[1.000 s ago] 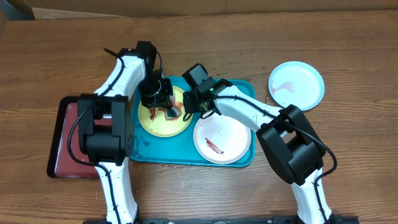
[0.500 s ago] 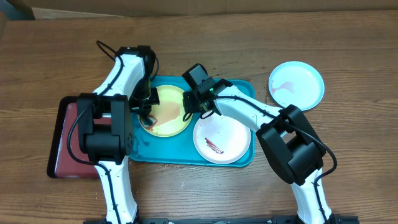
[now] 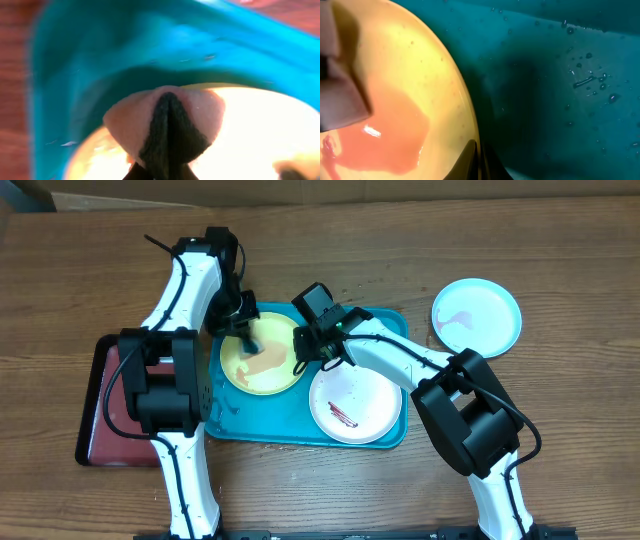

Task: Clean dirty plates on tray and stack at the side
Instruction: 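Scrub the yellow plate with the sponge in the left gripper, then lift the yellow plate with the right gripper and stack it at right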

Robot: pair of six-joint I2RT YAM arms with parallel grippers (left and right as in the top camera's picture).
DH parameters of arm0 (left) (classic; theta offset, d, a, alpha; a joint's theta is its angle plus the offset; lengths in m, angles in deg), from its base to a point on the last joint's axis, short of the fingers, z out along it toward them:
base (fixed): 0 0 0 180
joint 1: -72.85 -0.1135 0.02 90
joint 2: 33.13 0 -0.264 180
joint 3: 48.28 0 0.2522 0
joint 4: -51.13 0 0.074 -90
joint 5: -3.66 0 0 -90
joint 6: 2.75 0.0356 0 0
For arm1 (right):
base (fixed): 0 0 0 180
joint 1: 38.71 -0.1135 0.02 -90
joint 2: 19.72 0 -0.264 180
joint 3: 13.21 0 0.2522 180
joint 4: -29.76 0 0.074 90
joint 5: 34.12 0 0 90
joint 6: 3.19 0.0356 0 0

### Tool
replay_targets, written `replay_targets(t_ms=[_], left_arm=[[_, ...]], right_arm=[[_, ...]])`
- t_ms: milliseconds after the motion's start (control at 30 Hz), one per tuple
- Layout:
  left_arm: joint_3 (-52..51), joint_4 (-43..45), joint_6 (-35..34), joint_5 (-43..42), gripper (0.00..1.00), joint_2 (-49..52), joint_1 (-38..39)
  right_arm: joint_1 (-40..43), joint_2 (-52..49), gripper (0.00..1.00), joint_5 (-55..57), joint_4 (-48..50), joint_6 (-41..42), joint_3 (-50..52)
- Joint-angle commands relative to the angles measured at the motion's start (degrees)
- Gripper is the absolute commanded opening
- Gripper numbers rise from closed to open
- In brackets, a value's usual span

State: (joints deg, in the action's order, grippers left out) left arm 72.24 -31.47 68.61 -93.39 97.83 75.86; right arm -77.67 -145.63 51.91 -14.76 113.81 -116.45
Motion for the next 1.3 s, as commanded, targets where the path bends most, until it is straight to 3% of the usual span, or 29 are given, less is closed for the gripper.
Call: replay_targets(t_ms=[0,200,467,600,800,1100,1267], left_arm=[[-2.8,2.3,1.9,-8.7,0.04,0.3,0.9],[-8.0,4.5,1.9,-7.0,0.04,0.3,1.5],[-8.2,-6.5,-5.3,18.9,0.04,0.3,0.1],[-6.0,-13.9,-9.3,27.6,0.04,0.3,-2.5],[0.8,-19.4,-15.1,25.8,0.04,-1.4,-6.1],[2.9,-14.4,-16.6,19.4,0.04,-23.0,-12.4],[2.9,-14.9,-17.4,16.8,0.04,-33.3,-22.5]], right_arm=[[0.5,-1.9,0.04,2.0,-0.8,-0.4,0.4],[0.5,-1.9,0.04,2.0,-0.8,-0.4,0.4],[0.5,-1.9,0.04,2.0,-1.5,-0.4,0.4],[0.5,-1.8,0.04,2.0,-1.3,-0.5,0.4],[0.4,-1.2,0.04,1.7,-1.7,-5.0,0.1],[-0.3,8.8,0.04,2.4,-4.7,-20.3,-4.4],[-3.2,16.6,0.04,18.8,-4.1,-27.6,-4.4]])
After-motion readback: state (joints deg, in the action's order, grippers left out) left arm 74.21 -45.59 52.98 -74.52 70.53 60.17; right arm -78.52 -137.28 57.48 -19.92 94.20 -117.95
